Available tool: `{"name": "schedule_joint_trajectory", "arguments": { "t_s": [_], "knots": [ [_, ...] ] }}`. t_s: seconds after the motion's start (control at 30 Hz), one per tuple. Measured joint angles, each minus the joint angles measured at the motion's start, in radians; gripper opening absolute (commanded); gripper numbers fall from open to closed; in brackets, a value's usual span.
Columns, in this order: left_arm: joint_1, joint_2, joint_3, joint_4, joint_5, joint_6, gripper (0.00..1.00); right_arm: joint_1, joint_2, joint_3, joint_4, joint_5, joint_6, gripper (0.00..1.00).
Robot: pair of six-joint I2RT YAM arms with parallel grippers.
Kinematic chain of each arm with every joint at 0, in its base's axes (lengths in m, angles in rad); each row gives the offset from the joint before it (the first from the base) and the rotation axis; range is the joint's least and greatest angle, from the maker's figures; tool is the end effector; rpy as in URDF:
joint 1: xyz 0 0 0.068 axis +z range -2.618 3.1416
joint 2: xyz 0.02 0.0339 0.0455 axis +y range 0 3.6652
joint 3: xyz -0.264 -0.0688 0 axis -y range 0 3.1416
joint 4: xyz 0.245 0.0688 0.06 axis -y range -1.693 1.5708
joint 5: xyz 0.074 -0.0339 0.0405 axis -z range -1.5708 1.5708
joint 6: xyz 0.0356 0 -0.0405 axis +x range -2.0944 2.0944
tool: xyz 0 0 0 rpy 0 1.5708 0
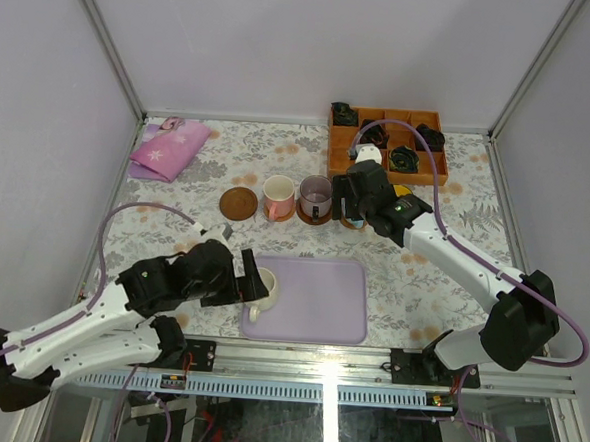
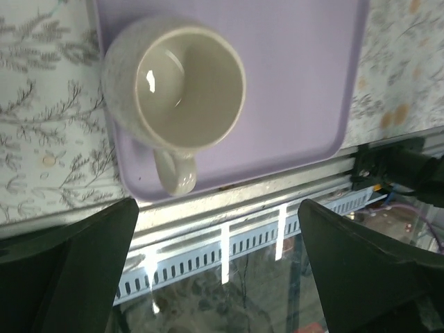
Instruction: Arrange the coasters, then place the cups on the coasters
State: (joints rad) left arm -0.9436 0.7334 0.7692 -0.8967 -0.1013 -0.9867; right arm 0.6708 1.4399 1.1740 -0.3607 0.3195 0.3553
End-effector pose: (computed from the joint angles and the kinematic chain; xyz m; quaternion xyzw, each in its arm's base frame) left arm 0.0838 -0.1095 0.2760 -0.0378 0.9359 -0.2583 0.2366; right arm 0.2615 0.1933 0.3055 -0.0667 0.8797 0.0969 0.4607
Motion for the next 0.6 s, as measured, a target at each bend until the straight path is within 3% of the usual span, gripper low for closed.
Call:
{"name": "schedule_joint_trajectory", "arguments": {
  "t_s": [0.37, 0.6],
  "knots": [
    [-0.184, 0.161, -0.055, -0.041, -0.106, -0.158, 0.99, 0.0, -0.001, 0.0, -0.007, -0.015, 0.011, 0.8],
    [-0.249, 0.263, -0.076, -0.011, -0.179, -0.184, 0.82, 0.0, -0.001, 0.0, -0.011, -0.019, 0.011, 0.8]
  ]
}}
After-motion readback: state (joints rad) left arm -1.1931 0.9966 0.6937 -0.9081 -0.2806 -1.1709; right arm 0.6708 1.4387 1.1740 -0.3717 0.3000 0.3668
